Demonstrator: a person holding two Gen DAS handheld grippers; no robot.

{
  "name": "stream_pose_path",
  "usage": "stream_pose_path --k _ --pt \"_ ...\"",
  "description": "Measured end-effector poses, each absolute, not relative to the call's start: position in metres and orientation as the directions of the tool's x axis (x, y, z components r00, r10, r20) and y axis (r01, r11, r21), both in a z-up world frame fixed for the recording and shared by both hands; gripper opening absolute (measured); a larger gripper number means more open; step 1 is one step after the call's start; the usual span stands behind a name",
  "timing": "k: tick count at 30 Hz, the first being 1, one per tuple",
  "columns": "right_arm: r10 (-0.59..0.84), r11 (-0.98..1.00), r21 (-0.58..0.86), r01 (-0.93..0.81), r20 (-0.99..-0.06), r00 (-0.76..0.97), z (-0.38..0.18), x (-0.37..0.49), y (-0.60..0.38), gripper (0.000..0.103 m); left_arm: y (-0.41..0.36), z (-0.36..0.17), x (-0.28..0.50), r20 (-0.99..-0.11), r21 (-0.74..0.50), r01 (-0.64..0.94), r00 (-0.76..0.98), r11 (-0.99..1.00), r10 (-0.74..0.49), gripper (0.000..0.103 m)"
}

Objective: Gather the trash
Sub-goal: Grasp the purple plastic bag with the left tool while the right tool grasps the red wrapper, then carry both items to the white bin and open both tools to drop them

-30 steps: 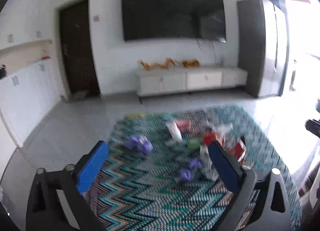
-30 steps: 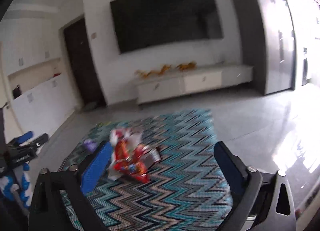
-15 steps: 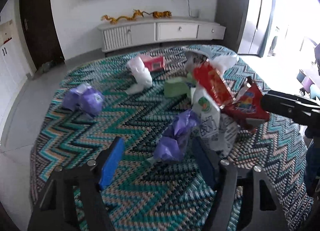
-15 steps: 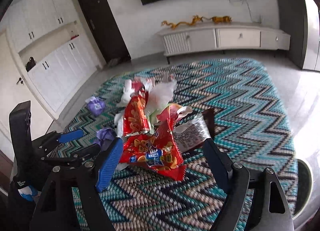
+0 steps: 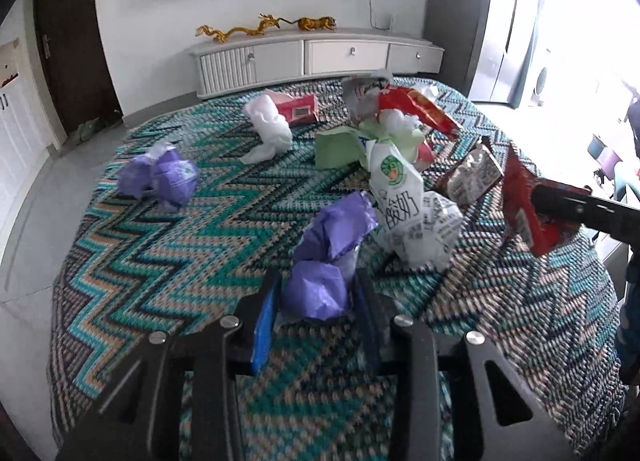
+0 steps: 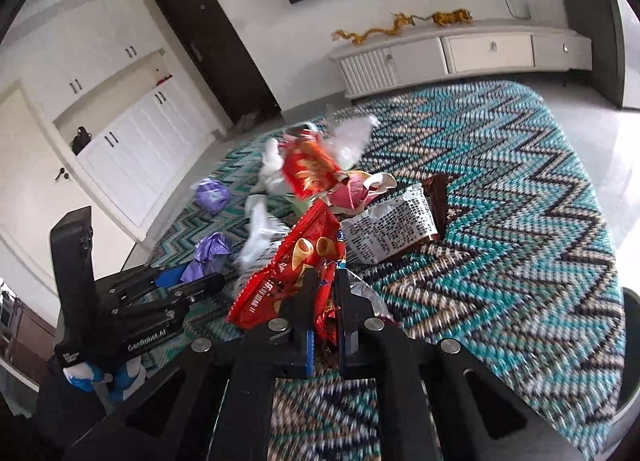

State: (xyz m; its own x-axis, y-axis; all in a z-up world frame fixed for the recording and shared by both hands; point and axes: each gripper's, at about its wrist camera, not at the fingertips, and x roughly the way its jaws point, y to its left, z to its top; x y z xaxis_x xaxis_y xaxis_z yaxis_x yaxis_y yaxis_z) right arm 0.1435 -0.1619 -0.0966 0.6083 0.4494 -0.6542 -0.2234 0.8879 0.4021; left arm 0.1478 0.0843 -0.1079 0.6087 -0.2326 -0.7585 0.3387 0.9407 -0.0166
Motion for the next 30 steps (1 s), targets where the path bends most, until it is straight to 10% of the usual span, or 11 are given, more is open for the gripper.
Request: stream_pose_path --k 15,30 --pt "0.373 0.89 0.435 -0.139 -0.518 0.769 -0.029 0.043 -0.243 0.007 0.041 -0.034 0.074 -0.66 -0.042 0.411 0.673 0.911 -0.334 0.033" --pt "0.123 0.822 0.528 0.21 -0.527 0.841 -0.06 0.002 -0.419 0.008 -0.157 -0.024 0.069 -0.715 -0.062 0.681 0.479 0.729 -0.509 0.033"
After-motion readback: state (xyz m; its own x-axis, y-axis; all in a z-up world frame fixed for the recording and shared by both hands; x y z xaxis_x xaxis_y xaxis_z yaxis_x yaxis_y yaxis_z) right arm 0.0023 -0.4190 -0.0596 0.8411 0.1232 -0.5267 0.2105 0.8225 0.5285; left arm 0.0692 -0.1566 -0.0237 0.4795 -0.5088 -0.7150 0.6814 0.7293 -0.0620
